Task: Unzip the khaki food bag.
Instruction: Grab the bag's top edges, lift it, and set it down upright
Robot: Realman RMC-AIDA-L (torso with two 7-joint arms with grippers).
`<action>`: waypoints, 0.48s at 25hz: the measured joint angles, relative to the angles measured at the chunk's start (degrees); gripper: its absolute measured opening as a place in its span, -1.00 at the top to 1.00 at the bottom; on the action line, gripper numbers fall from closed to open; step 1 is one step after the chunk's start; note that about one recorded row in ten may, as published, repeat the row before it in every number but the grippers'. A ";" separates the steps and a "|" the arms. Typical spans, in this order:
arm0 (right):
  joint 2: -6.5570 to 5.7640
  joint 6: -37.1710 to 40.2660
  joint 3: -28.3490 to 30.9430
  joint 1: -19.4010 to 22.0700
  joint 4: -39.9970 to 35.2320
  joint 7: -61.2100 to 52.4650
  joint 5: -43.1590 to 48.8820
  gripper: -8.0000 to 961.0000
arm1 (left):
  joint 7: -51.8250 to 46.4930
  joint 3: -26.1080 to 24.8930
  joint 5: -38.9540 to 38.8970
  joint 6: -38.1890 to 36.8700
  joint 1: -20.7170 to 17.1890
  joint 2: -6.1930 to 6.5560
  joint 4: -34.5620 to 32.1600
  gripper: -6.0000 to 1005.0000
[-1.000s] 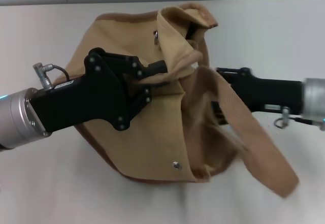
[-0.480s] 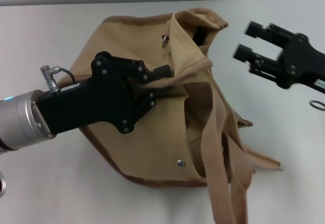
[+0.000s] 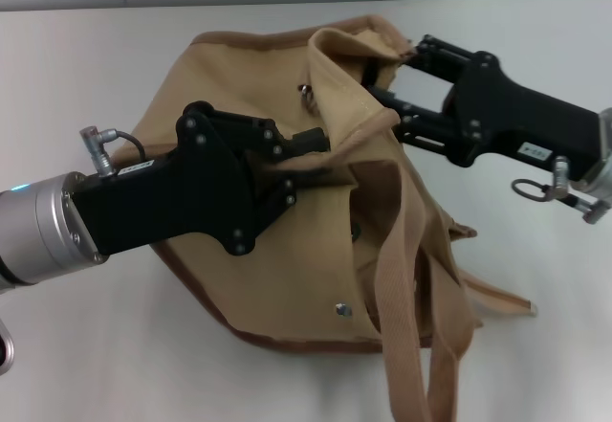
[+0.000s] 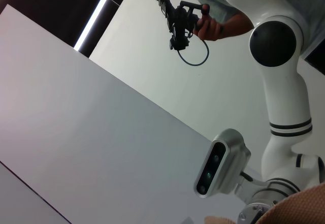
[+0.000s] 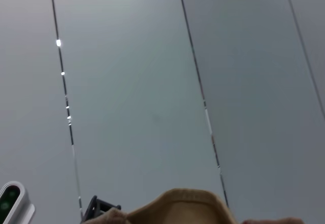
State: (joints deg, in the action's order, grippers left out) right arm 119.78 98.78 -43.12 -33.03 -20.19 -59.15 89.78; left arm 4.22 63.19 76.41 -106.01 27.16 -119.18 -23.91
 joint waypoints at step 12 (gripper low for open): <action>-0.44 -3.14 -5.27 -2.30 -2.26 -4.34 2.51 -0.45 | 0.00 0.36 0.11 0.28 0.00 0.00 0.00 0.83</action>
State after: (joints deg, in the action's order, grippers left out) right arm 119.34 95.64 -48.39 -35.33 -22.46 -63.49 92.29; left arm 4.22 63.55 76.52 -105.73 27.15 -119.18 -23.90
